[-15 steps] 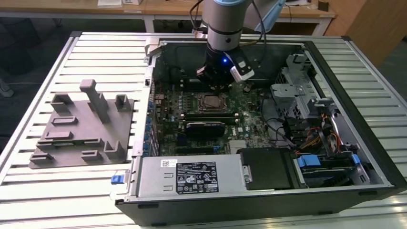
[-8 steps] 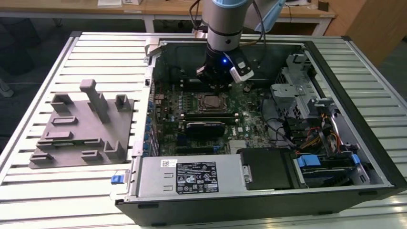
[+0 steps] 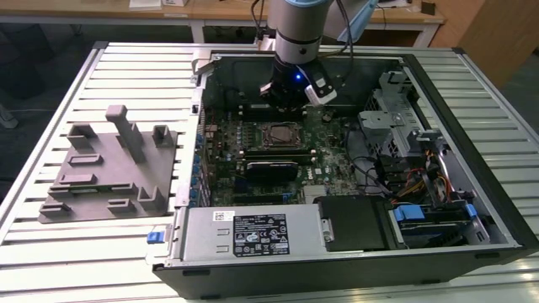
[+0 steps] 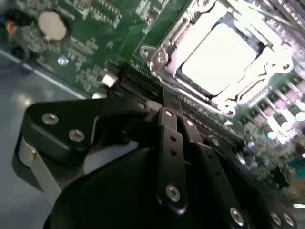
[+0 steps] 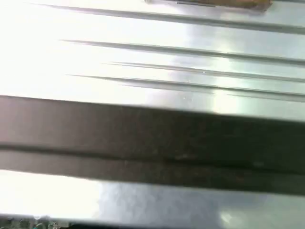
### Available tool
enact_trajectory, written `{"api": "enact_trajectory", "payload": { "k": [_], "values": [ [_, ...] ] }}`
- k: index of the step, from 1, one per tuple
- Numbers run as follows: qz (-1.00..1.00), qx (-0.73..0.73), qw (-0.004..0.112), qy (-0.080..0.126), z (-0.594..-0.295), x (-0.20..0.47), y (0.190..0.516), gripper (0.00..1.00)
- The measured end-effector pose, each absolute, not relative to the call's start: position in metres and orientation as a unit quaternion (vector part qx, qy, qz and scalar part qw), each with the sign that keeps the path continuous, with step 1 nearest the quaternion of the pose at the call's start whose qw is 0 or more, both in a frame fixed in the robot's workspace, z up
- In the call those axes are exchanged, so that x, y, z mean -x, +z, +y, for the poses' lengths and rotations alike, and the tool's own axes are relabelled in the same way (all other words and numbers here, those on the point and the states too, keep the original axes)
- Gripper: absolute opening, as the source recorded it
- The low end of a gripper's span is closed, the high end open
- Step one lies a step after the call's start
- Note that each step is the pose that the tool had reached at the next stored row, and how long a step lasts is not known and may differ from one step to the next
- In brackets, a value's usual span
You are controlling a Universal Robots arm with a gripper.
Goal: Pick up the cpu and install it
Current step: 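Install the first cpu locking lever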
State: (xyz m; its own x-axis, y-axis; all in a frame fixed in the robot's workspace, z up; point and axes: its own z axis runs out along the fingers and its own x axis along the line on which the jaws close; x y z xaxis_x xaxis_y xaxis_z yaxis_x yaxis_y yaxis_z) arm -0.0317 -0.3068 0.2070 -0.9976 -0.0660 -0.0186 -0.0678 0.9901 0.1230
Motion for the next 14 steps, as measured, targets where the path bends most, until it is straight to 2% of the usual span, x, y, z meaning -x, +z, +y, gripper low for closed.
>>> {"api": "enact_trajectory", "payload": {
  "k": [14],
  "values": [
    [0.997,0.034,0.007,0.062,-0.3128,0.0317,0.2132,0.11]
  ]
}}
